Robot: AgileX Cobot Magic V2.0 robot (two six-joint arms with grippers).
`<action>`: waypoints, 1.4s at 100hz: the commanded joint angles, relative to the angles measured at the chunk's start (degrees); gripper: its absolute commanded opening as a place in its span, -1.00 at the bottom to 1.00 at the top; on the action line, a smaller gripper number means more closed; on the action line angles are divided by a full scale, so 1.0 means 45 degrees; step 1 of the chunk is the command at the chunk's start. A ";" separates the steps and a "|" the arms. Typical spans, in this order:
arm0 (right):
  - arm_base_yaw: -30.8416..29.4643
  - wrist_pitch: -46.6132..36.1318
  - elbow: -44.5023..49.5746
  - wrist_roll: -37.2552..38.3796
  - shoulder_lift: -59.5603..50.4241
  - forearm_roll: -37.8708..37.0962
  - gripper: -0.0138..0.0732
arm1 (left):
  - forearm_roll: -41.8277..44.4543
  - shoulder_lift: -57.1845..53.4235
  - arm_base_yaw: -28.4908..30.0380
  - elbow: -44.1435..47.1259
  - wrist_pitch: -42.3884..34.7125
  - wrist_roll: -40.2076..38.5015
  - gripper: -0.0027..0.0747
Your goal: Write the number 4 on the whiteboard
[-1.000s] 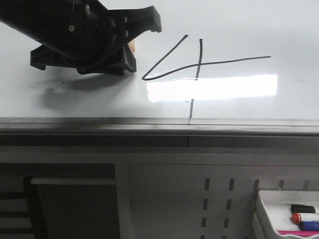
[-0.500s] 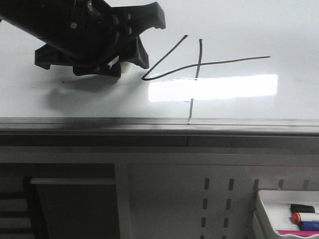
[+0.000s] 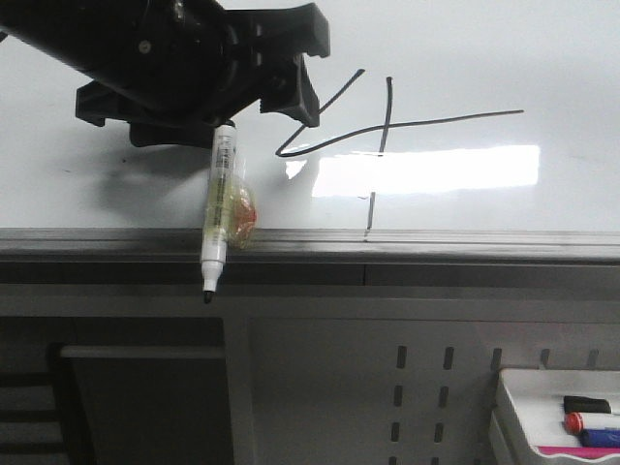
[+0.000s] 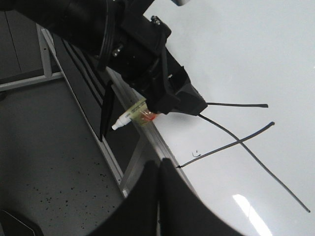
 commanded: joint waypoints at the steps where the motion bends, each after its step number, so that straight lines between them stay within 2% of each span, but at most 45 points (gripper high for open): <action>1: -0.0088 -0.0887 -0.0397 0.0006 -0.0062 0.0012 -0.83 | -0.0062 0.0073 0.0301 -0.0098 -0.1656 -0.0013 0.34; 8: -0.0088 -0.0887 -0.0397 0.0006 -0.0062 0.0012 -0.83 | -0.0062 0.0125 0.0413 -0.0098 -0.1632 -0.0013 -0.16; 16: -0.0088 -0.0887 -0.0397 0.0006 -0.0062 0.0012 -0.83 | 0.0066 0.0125 0.0506 -0.0071 -0.1665 -0.0013 -0.88; 18: -0.0088 -0.0887 -0.0397 0.0006 -0.0062 0.0012 -0.83 | 0.0119 0.0125 0.0555 -0.0071 -0.1665 -0.0013 -0.98; 57: -0.0088 -0.0887 -0.0397 0.0006 -0.0062 0.0012 -0.83 | 0.0431 0.0125 0.0691 -0.0071 -0.1576 -0.0013 -0.98; 64: -0.0088 -0.0887 -0.0397 0.0006 -0.0062 0.0012 -0.83 | 0.0431 0.0125 0.0691 -0.0071 -0.1576 -0.0013 -0.96; 69: -0.0088 -0.0887 -0.0397 0.0006 -0.0062 0.0012 -0.83 | 0.0431 0.0125 0.0691 -0.0071 -0.1576 -0.0013 -0.87; 76: -0.0088 -0.0887 -0.0397 0.0006 -0.0062 0.0012 -0.83 | 0.0431 0.0125 0.0691 -0.0071 -0.1576 -0.0013 -0.64; 88: -0.0088 -0.0887 -0.0397 0.0006 -0.0062 0.0012 -0.83 | 0.0431 0.0125 0.0691 -0.0071 -0.1627 -0.0013 -0.12; 94: -0.0088 -0.0898 -0.0397 0.0006 -0.0062 0.0012 -0.83 | 0.0431 0.0125 0.0691 -0.0071 -0.1657 -0.0013 0.06; 128: -0.0088 -0.0999 -0.0397 0.0006 -0.0062 0.0012 -0.83 | 0.0463 0.0023 0.0691 -0.0384 -0.1550 -0.0013 0.43; 140: -0.0088 -0.1046 -0.0397 0.0006 -0.0091 0.0012 -0.83 | 0.0469 -0.0453 0.0691 -0.0827 -0.1491 -0.0013 0.45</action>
